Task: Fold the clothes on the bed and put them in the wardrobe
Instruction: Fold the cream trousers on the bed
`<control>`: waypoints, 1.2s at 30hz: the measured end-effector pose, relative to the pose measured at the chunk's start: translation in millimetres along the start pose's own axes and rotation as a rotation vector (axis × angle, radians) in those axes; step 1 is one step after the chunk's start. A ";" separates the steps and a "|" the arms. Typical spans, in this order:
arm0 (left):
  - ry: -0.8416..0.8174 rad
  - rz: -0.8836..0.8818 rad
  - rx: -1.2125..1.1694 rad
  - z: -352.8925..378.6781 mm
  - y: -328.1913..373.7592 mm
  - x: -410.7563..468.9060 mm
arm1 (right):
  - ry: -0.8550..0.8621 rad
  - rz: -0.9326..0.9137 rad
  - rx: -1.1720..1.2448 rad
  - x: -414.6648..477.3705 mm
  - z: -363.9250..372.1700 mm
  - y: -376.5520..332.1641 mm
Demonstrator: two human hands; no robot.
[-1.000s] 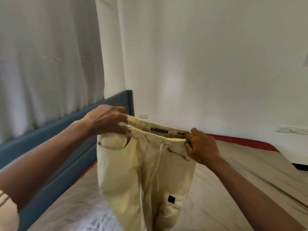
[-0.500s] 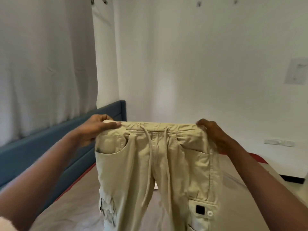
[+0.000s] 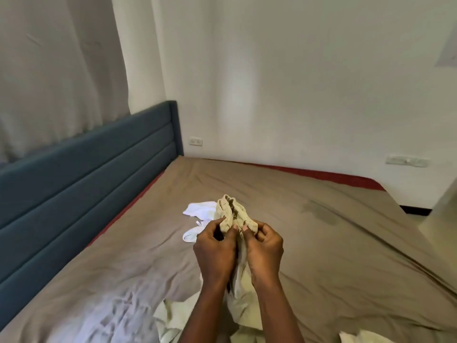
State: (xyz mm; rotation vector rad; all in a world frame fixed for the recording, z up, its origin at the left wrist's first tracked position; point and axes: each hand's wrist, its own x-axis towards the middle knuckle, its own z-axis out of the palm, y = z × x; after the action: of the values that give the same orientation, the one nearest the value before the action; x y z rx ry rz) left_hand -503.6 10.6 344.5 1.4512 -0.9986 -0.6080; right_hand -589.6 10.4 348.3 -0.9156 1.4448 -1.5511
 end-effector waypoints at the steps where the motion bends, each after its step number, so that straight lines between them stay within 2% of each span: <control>1: -0.026 0.028 0.019 -0.5 0.3 -3.9 | 0.009 -0.026 -0.022 -3.8 -1.2 1.8; 4: -0.050 0.096 0.063 2.1 -2.4 -15.6 | 0.040 -0.054 -0.037 -7.8 -1.5 14.5; 9: -0.109 0.102 0.105 -2.8 0.9 -16.7 | 0.019 -0.017 0.058 -5.7 0.3 27.8; 13: -0.189 0.030 0.087 -6.6 -3.7 -11.9 | -0.098 0.015 0.109 -3.8 0.0 30.7; 16: -0.316 -0.075 -0.059 -10.9 -1.8 -7.8 | -0.238 -0.048 0.132 0.4 -8.1 27.7; 18: -0.492 -0.186 -0.265 -16.9 7.7 -7.6 | -0.240 -0.133 0.069 5.2 -14.0 26.3; 19: -0.547 -0.173 -0.305 -23.3 11.4 -6.9 | -0.223 -0.157 0.073 7.1 -15.7 26.8; 21: -0.469 0.085 -0.163 -38.2 9.2 3.4 | -0.190 -0.199 0.086 10.7 -15.0 25.8; 23: -0.332 0.425 0.178 -55.6 -0.7 26.4 | -0.186 -0.210 0.113 12.8 -13.0 20.7; 24: -0.358 0.524 0.321 -63.9 0.0 41.5 | -0.193 -0.205 0.143 13.3 -11.7 16.0; 27: -0.682 0.624 0.657 -79.1 6.6 80.6 | -0.194 -0.251 0.222 18.5 -10.7 2.7; 29: -0.841 0.687 0.754 -84.2 13.5 92.4 | -0.169 -0.311 0.261 20.3 -10.5 -7.8; 32: -0.837 0.841 0.689 -86.1 21.7 96.4 | -0.147 -0.363 0.312 24.9 -11.7 -20.0; 34: -0.820 0.841 0.616 -87.7 25.2 96.2 | -0.128 -0.399 0.332 29.8 -15.3 -27.9; 36: -0.837 0.817 0.651 -87.3 28.7 94.1 | -0.105 -0.425 0.346 32.5 -19.9 -37.5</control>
State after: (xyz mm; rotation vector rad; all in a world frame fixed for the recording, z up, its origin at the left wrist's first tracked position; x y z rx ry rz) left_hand -390.3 -21.5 403.1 1.1270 -2.4570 -0.2556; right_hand -624.0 -10.5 383.4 -1.1167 0.9012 -1.9523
